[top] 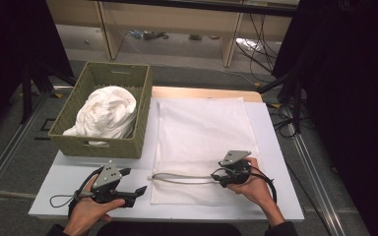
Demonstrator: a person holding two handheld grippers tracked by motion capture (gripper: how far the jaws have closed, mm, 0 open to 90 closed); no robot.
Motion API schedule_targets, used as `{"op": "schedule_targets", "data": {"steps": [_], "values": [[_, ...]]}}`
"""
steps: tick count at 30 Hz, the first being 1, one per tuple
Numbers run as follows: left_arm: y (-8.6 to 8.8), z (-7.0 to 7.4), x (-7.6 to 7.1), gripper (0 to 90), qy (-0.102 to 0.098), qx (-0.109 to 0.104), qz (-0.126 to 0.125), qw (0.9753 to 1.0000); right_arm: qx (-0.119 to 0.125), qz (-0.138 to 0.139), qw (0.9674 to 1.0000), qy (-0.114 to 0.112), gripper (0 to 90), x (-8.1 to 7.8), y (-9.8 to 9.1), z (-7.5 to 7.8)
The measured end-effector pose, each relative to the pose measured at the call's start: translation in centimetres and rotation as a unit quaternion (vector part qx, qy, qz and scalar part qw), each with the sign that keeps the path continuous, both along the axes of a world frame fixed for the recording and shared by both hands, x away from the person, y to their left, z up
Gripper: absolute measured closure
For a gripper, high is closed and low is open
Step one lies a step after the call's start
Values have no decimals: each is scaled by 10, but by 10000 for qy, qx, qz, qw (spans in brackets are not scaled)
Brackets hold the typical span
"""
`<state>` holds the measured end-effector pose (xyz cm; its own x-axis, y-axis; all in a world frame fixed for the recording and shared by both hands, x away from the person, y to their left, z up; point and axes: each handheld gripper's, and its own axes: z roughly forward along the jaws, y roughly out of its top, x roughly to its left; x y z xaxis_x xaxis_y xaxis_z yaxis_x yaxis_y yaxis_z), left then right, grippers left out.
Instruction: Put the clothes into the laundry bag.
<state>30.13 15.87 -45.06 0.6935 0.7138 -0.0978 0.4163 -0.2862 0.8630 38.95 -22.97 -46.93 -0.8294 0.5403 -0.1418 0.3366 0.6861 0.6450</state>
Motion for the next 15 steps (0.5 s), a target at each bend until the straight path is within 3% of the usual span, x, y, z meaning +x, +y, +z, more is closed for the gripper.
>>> {"op": "schedule_targets", "data": {"steps": [2, 3, 4, 6, 10, 11, 13, 15], "values": [[0, 0, 1, 195, 2, 32, -33, 10000, -44, 1, 9999, 96, 475, 0, 2, -1], [1, 0, 1, 195, 21, 19, -35, 10000, -132, 29, 9999, -11, 484, 2, 3, -3], [0, 0, 1, 196, 19, 20, -45, 10000, -198, -10, 9996, 179, 511, 3, 8, -5], [0, 0, 1, 197, 3, 30, -44, 10000, -227, 2, 9994, 242, 543, 5, 11, -6], [1, -1, 1, 205, 11, 91, 14, 10000, -439, -33, 9990, 88, 629, 9, 15, -5], [1, -1, 1, 205, 17, 86, 37, 10000, -769, 110, 9969, -118, 677, 14, 16, -4], [2, 0, 2, 206, 4, 75, 23, 10000, -713, 2, 9974, -58, 690, 15, 16, -4], [3, 0, 2, 208, 6, 88, 30, 10000, -700, 100, 9975, -74, 685, 17, 14, -4]]}}
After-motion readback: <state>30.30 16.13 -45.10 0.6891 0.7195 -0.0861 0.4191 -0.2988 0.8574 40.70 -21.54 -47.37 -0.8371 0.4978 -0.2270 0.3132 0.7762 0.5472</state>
